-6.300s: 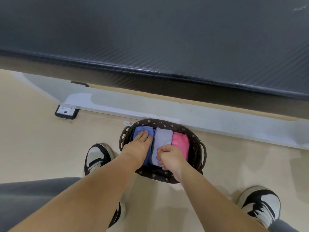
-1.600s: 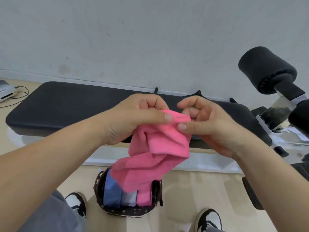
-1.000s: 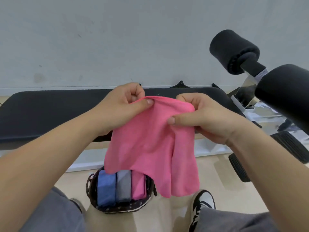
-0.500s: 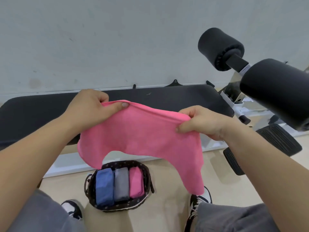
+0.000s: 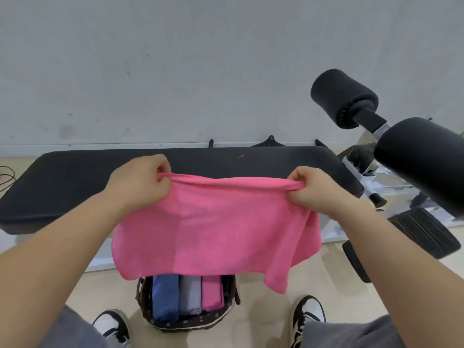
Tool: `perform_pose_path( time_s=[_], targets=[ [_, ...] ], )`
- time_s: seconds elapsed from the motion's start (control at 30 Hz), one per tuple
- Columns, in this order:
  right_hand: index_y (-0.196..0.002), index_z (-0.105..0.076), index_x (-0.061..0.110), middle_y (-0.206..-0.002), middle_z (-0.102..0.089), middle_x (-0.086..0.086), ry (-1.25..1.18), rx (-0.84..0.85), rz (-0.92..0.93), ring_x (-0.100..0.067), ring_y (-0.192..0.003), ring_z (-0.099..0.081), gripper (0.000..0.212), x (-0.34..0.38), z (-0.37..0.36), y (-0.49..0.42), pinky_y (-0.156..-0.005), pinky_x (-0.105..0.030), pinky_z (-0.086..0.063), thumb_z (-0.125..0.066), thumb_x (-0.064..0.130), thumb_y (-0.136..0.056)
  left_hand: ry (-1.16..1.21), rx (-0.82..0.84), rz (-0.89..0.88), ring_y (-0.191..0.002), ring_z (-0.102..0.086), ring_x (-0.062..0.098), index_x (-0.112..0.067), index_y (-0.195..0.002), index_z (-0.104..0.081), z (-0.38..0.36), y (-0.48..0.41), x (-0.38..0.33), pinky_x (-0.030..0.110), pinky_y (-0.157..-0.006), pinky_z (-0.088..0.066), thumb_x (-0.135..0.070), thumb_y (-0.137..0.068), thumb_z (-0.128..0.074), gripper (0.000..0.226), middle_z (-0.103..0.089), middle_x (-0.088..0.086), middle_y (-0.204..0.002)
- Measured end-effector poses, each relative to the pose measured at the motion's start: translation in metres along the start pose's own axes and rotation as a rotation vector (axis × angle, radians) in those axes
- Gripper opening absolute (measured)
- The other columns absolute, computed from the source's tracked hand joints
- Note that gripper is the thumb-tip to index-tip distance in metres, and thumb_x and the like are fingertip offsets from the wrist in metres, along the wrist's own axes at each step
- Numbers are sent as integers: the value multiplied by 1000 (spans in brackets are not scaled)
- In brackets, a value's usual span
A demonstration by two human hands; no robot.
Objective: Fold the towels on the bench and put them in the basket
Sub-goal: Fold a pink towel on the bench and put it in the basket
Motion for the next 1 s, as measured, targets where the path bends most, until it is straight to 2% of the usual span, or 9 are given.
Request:
perform_pose_path(
  time_s=[0.1,0.3,0.4,0.5,0.67,0.73,0.83,0.93,1.0],
  targets=[
    [-81,-69,27,-84,-70,7,95,-139,-70,-20,-82,-66,26,-1,3,-7,-69,-34,-55,-52,9,-73,23,22,24,-84,-60,13,-33,-82,-63,-1,-2,4,30,-64,-46,-27,-84,-56,10,-65,-16,-86],
    [-95,-73,29,-96,-69,-1,325,-376,-79,-33,-99,-60,34,15,5,-39,-84,-42,-51,-53,8,-76,-28,8,33,-86,-60,19,-30,-85,-65,-13,-27,20,39,-73,-54,-29,-92,-55,12,-64,-8,-92],
    [-95,-73,26,-98,-67,-5,341,-459,-93,-37,-103,-57,27,11,3,-68,-81,-41,-44,-52,15,-82,-16,147,225,-69,-62,21,-19,-66,-62,-29,-46,47,34,-63,-52,-52,-94,-59,44,-66,2,-71],
    [-87,-65,22,-97,-63,-7,390,-376,-135,-37,-100,-56,15,-3,-11,-99,-79,-41,-42,-51,27,-87,-11,129,303,-63,-63,23,-14,-58,-56,-39,-62,60,30,-59,-47,-66,-91,-57,62,-62,4,-60],
    [-83,-57,16,-92,-61,-9,402,-299,-150,-37,-100,-54,15,-12,-23,-146,-79,-44,-50,-48,26,-90,63,12,239,-64,-58,22,-15,-65,-55,-47,-96,55,32,-56,-41,-61,-95,-55,54,-61,2,-64],
    [-93,-58,15,-101,-63,-11,460,-302,-138,-38,-105,-56,14,-9,-22,-166,-83,-45,-49,-48,24,-92,62,-54,249,-67,-56,20,-18,-69,-57,-45,-108,55,33,-58,-41,-62,-96,-53,51,-61,0,-70],
    [-123,-56,16,-124,-58,-13,608,-270,-183,-38,-119,-53,31,-6,-22,-184,-99,-49,-42,-48,22,-93,106,-134,300,-72,-57,18,-23,-76,-59,-38,-123,56,35,-63,-46,-67,-94,-49,49,-63,-3,-76],
    [-132,-53,16,-131,-52,-13,781,-311,-122,-37,-123,-48,49,15,-29,-185,-107,-52,-35,-54,14,-83,93,73,337,-74,-62,19,-23,-76,-64,-40,-127,63,35,-66,-50,-72,-83,-60,50,-68,-2,-77],
    [-134,-55,17,-135,-51,-11,712,-295,41,-36,-125,-47,57,42,-46,-178,-108,-50,-35,-56,12,-77,141,191,356,-71,-64,22,-18,-74,-68,-35,-123,71,33,-64,-50,-59,-76,-73,42,-72,3,-77]
  ],
)
Point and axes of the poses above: each hand's wrist, its own y-axis away from the middle knuckle, its own z-axis out of the back of the hand, x = y × z, the point moved 4 cm from there along -y, towards the middle knuckle
